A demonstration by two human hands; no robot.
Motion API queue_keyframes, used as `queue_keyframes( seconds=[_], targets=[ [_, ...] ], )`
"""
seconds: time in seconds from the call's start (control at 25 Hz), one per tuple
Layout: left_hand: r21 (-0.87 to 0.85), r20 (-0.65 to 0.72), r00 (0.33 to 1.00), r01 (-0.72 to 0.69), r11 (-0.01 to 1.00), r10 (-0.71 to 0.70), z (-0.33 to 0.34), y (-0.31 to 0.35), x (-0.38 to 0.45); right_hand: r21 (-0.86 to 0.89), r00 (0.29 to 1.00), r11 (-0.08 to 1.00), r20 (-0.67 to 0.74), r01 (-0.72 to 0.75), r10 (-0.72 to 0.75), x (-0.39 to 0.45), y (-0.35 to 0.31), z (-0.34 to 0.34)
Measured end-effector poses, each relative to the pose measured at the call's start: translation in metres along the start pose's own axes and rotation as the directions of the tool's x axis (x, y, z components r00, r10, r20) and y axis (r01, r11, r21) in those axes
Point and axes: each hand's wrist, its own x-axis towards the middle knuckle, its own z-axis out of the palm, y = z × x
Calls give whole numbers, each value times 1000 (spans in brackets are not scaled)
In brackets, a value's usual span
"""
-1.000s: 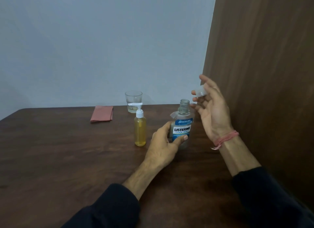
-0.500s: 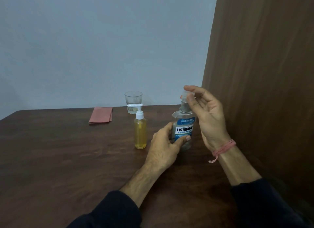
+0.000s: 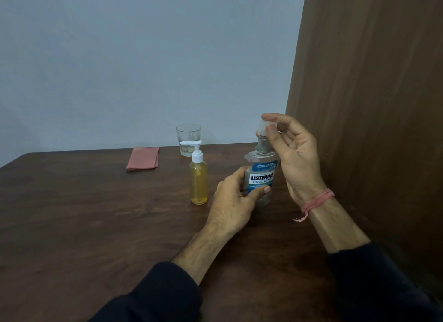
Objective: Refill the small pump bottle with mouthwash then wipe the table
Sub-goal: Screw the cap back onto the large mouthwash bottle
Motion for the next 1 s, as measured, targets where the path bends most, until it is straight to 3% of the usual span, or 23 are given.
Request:
queue_keyframes(
  seconds=[0.28,0.48,0.68,0.84,1.0],
  targets=[
    [-41,-15,1000,-19,999,19,-2,-3,0,-180,1000,983,12,17,-15,-4,5,2],
    [-6,2,1000,-15,1000,15,-2,-3,1,-158,997,987,-68,13,-24,-5,3,3],
    [8,0,1000,1,1000,-1,-2,-4,3,-110,998,993,-39,35,-40,-5,4,-2],
    [-6,1,1000,-11,1000,11,-2,-5,3,-93,991,996,-136,-16,4,-2,1,-1],
    [8,2,1000,-4,1000,4,-2,-5,3,-96,997,995,-71,-25,18,-4,2,-2]
  ],
)
